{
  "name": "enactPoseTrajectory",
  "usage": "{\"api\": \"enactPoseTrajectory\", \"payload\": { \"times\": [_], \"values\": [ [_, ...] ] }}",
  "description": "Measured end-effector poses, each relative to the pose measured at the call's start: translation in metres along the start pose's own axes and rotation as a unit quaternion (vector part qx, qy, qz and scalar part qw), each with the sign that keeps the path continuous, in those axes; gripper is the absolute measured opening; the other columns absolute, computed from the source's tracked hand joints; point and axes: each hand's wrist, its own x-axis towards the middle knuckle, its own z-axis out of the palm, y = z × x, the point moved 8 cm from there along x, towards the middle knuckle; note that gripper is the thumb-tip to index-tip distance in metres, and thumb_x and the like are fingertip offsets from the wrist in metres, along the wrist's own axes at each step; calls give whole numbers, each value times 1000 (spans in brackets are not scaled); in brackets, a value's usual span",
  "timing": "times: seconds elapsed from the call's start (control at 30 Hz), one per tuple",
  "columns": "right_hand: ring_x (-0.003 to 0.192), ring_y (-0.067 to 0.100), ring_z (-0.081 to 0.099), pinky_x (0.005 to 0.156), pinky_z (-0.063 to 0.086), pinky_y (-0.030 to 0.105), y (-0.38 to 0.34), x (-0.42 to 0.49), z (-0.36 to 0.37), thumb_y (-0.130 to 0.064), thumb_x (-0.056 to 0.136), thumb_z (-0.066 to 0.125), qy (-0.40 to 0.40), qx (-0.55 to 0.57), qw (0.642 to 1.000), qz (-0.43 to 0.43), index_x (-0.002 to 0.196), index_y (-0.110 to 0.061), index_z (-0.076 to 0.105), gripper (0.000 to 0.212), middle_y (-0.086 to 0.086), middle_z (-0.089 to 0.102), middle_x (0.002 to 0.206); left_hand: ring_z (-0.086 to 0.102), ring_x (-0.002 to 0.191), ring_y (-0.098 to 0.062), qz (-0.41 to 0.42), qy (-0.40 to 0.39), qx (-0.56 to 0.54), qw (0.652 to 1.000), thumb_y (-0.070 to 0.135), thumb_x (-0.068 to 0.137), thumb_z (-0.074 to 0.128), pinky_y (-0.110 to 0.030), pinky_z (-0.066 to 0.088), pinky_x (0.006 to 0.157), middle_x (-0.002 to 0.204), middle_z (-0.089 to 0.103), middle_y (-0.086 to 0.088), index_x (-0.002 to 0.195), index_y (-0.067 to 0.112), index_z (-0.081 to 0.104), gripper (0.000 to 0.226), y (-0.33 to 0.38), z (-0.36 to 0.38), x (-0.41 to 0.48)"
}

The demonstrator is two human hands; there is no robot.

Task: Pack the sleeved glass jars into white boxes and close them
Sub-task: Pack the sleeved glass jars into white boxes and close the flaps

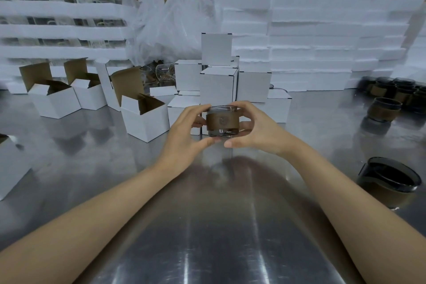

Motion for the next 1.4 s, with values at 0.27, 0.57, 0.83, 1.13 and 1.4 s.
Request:
{"api": "enactPoseTrajectory", "payload": {
  "times": [0.27,0.57,0.83,1.13,1.4],
  "values": [
    [101,12,54,90,45,23,-37,-4,-1,-12,62,89,113,-159,971,-137,114,-19,59,61,3,47,112,61,92,-4,-67,1,-20,998,20,69,85,-11,47,81,120,57,13,122,36,50,66,-16,2,1],
    [104,25,46,85,45,37,-74,-18,45,-18,57,88,183,-266,913,-250,119,-13,65,66,9,48,118,56,118,-25,-128,-25,-158,979,-12,79,63,-50,45,101,125,59,-10,125,8,54,51,-16,9,-1],
    [117,18,42,99,41,26,-68,-13,28,-21,62,88,143,-185,947,-218,122,-15,61,66,1,32,123,59,110,-20,-112,-3,-147,983,4,69,77,-39,51,94,121,60,-5,123,19,52,62,-13,4,1],
    [103,-11,46,92,34,5,-31,-2,-1,-20,66,87,115,-171,972,-117,123,-16,56,65,-2,42,118,59,113,-11,-94,-12,-147,985,26,71,82,-27,51,92,120,55,29,122,38,45,64,-14,-4,0],
    [107,2,49,92,39,11,-33,-3,3,-15,70,82,88,-200,963,-160,141,-30,38,85,-4,43,122,54,119,-10,-70,-25,-175,982,12,70,83,-25,47,96,122,54,12,115,32,44,62,-11,1,0]
  ]
}}
